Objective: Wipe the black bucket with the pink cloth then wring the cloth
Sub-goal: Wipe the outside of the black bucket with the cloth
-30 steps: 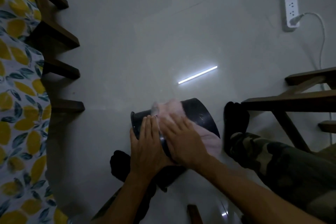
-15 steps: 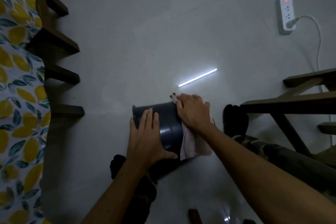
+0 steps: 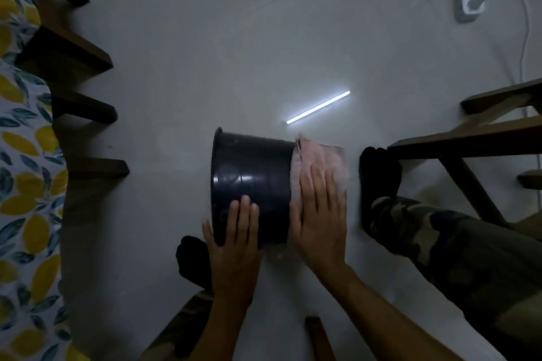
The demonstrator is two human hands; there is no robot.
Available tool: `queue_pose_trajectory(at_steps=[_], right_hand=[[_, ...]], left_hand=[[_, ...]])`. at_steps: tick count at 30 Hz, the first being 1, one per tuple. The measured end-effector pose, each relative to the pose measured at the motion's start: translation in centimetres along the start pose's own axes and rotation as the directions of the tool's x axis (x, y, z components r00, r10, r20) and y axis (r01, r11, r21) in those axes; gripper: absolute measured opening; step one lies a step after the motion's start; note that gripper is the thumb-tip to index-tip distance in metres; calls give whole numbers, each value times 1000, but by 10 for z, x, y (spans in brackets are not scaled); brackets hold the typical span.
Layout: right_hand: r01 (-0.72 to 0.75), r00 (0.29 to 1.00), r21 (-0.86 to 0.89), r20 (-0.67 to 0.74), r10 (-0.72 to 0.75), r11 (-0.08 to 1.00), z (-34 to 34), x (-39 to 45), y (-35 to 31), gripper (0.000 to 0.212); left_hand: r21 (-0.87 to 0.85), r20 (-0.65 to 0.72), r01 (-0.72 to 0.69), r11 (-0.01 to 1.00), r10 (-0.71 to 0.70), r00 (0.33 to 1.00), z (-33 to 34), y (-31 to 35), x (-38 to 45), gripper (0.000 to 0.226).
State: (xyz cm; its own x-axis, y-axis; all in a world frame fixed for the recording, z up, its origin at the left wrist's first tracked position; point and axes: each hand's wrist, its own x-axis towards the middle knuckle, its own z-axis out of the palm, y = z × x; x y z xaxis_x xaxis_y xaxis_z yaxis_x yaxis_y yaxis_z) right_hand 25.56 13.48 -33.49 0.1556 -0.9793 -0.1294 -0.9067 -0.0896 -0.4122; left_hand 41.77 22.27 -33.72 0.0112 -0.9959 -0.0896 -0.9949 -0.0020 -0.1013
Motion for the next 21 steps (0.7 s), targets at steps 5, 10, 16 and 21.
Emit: queue_pose_trajectory(at_steps=[5,10,16,21], right_hand=[[50,999,-68,6,-49,996,10,6,10,61],[73,997,-61,9,-73,995,3,10,18,61],[102,994,-93,51,-98,990,-3,16,17,60],[188,980,-106,86,-179,976,-8,31,28,64]], left_hand=[[6,-69,69,998,-69,995,11,16,-2,99],[-180,-13,159,971,-164,986,-34,39,0,89],[-126,28,202,971,-200,979,-70,-9,125,77],[-19,254,153,988,-143,957,-60,-22,155,89]])
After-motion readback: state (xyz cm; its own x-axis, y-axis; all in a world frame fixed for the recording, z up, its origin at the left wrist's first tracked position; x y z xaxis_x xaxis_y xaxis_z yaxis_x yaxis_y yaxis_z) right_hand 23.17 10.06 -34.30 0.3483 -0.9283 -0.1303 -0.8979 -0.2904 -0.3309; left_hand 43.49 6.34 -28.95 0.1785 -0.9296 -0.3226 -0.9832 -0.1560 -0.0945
